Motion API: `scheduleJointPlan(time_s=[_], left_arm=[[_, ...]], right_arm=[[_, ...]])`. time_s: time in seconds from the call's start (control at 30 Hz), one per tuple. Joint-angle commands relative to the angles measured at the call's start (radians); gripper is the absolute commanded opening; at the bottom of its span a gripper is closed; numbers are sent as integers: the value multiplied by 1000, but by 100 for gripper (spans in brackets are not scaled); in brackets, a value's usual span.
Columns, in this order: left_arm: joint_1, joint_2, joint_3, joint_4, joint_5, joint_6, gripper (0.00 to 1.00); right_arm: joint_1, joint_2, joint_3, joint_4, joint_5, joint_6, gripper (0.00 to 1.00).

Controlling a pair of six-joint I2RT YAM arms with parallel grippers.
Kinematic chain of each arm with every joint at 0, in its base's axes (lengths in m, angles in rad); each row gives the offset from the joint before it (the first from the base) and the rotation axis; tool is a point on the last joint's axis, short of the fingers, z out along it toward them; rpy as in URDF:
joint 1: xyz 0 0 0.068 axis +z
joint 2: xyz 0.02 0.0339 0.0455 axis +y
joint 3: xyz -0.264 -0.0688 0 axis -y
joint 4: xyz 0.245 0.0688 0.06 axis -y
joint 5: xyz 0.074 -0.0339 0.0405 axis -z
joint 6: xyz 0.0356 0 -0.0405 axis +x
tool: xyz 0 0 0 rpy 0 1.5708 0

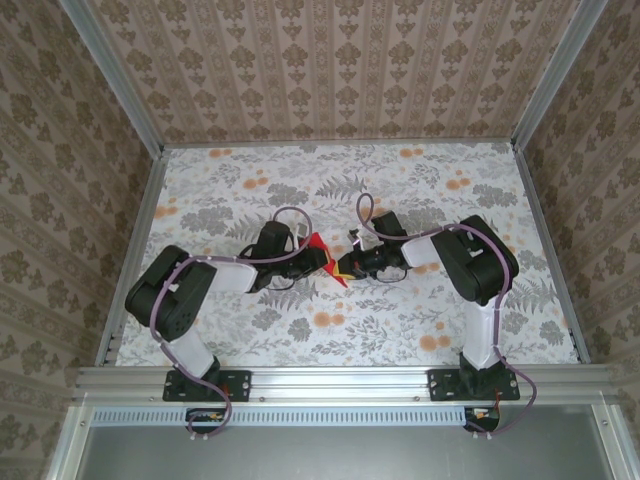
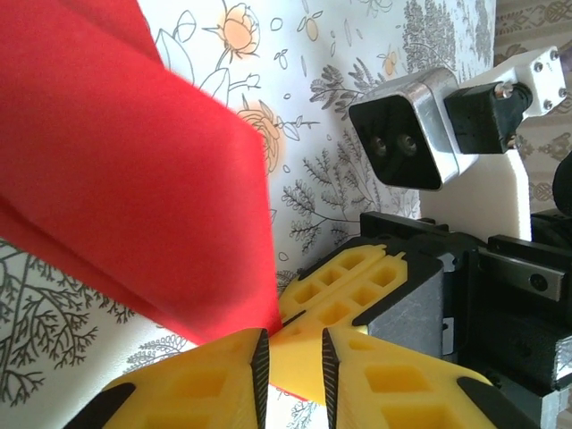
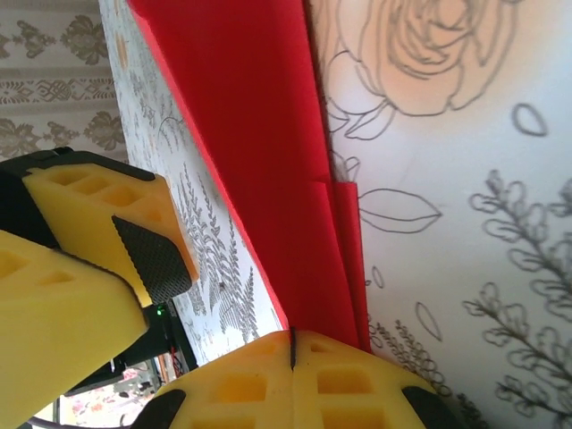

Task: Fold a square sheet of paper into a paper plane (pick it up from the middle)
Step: Fold the wing for the fifth time at the center of the table.

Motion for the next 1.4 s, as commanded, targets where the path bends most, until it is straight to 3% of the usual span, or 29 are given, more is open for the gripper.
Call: scheduleJointPlan(time_s=[0.0, 0.53, 0.93, 1.37], left_arm=[[-3, 16, -11, 24, -5, 15, 23], [0, 96, 36, 37, -19, 23, 19], [9, 96, -20, 190, -9, 0, 19], [13, 151, 11, 161, -7, -10, 17]], right_arm=[[-9, 23, -8, -32, -3, 22, 0], [-12, 47, 14, -99, -5, -2, 0], [-12, 54, 21, -121, -2, -18, 0], [-12, 50, 26, -145, 7, -28, 0]])
